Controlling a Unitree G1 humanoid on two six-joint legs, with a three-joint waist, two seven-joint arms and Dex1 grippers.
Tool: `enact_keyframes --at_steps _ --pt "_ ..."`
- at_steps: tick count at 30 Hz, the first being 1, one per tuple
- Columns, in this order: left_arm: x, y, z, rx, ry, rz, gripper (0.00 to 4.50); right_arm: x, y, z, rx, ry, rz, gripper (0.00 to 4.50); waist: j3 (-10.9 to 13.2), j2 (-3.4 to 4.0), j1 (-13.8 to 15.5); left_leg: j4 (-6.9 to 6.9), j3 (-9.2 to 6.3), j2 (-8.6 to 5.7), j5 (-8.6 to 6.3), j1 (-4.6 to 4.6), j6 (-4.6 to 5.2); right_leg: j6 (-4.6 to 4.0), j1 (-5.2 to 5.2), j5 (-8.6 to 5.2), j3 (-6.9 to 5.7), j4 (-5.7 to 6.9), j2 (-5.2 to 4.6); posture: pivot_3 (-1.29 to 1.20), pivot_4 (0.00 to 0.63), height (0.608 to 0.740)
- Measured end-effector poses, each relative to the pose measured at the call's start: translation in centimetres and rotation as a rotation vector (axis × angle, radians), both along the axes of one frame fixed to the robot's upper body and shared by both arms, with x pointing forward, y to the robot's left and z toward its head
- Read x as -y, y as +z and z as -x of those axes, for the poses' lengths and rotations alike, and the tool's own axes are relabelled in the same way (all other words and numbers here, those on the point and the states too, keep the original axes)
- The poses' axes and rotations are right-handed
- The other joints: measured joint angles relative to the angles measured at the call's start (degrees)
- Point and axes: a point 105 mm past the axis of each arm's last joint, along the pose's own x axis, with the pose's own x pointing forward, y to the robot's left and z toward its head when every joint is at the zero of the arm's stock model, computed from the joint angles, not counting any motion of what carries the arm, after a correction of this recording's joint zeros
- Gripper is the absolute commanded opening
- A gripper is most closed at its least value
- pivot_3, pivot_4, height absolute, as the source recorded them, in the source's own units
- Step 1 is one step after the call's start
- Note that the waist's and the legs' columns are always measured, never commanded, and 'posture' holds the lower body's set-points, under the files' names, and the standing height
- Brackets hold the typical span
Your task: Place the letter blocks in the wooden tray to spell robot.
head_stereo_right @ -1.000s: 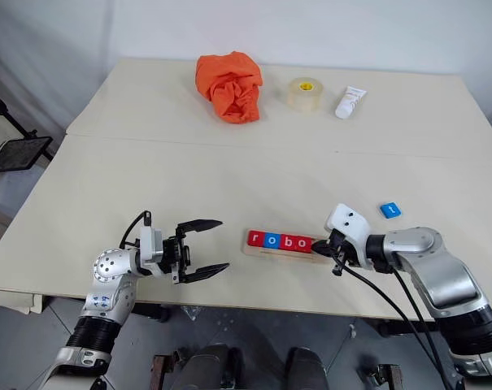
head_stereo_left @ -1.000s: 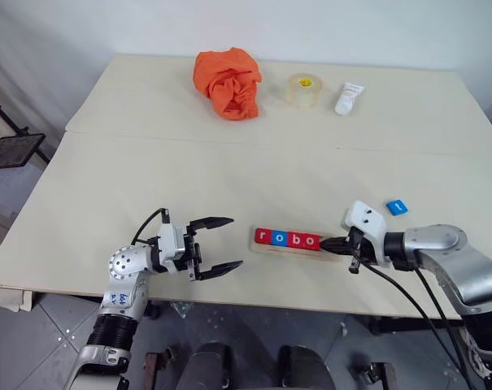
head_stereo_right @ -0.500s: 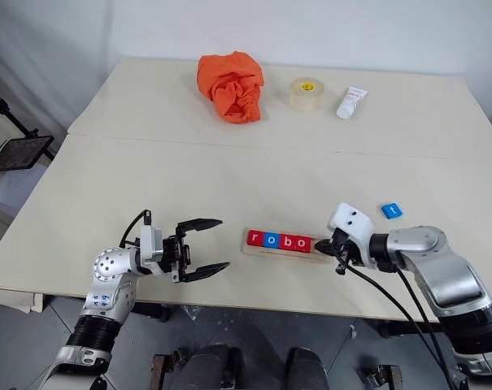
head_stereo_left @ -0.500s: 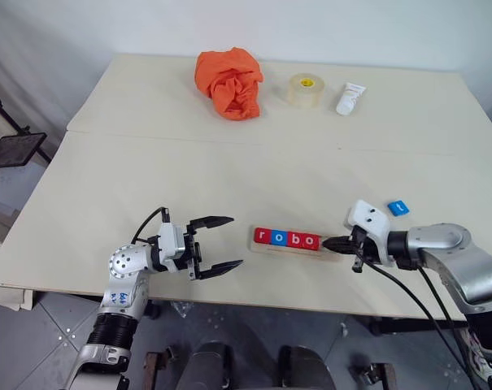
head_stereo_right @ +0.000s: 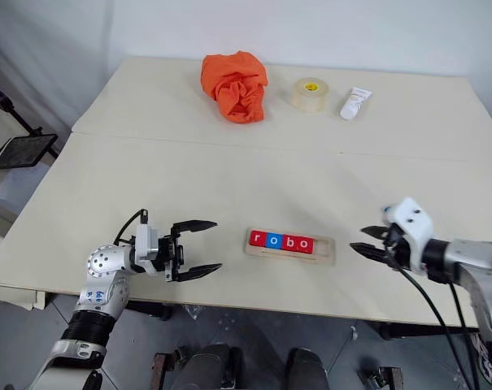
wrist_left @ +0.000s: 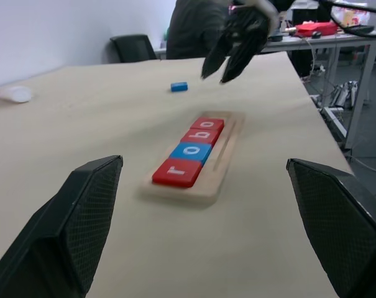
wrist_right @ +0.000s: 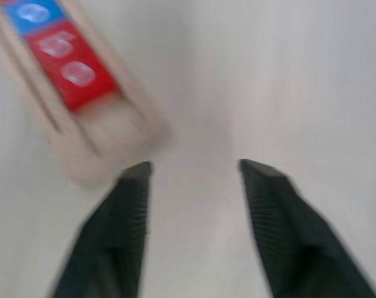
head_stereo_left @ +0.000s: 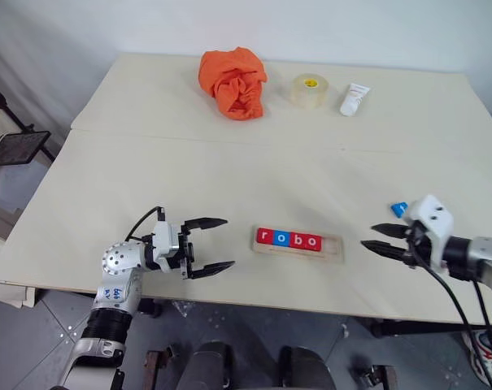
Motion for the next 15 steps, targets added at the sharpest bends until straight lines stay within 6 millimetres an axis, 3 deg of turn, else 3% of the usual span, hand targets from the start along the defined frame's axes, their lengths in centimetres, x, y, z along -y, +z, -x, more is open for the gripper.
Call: enact_keyframes --at_steps 3,4,11,15 --pt "0.1 -0.1 0.0 -0.005 -0.011 -0.002 4.5 2.0 0.2 1.0 0.026 -0.08 -0.002 4.36 0.0 0.0 -0.25 0.0 0.01 0.04 0.0 0.01 -0.01 0.0 0.0 0.0 -0.01 0.0 0.02 0.0 0.15 0.74" --pt "0.1 -0.2 0.0 -0.006 -0.013 -0.003 4.5 2.7 0.0 1.4 0.024 -0.107 -0.007 4.46 0.0 0.0 -0.31 0.0 0.01 0.04 0.0 0.02 -0.01 0.0 0.01 0.0 -0.01 0.0 0.02 0.0 0.15 0.74" --pt "0.1 0.1 -0.2 0.003 -0.036 -0.011 4.5 5.6 -0.3 3.6 0.033 -0.245 -0.043 4.46 0.0 0.01 -0.37 0.0 0.04 0.06 0.01 0.04 -0.01 0.0 0.01 0.0 0.03 -0.01 0.02 0.0 0.15 0.74" --pt "0.2 0.3 -0.2 0.009 -0.05 -0.015 4.5 6.0 -0.3 4.0 0.048 -0.289 -0.061 4.46 0.0 0.01 -0.47 -0.01 0.04 0.07 0.01 0.04 -0.01 0.0 0.01 0.0 0.04 -0.02 0.03 0.0 0.15 0.74"
